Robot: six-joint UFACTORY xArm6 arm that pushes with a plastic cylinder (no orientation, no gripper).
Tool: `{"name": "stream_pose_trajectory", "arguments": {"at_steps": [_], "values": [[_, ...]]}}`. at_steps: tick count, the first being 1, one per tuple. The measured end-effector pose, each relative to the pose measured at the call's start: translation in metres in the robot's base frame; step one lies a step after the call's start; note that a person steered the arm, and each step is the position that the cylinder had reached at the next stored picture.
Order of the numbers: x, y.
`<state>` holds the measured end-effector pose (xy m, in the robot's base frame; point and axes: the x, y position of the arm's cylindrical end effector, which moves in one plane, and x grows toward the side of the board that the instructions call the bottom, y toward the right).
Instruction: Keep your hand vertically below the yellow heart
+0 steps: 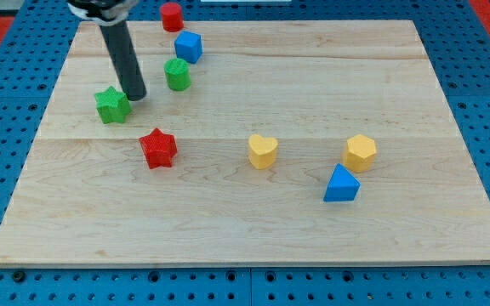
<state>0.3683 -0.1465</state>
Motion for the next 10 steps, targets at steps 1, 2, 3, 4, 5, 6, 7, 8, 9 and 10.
{"name": "stream_pose_trajectory", "arguments": {"at_steps": [1, 2, 3, 4, 5, 6, 7, 8, 9, 10], "values": [[0.001, 0.025], [0.009, 0.067], [0.051, 0.128], [0.101, 0.138], [0.145, 0.102], [0.190, 0.161], [0.160, 0.188], [0.135, 0.177], [0.130, 0.178], [0.172, 0.172]]}}
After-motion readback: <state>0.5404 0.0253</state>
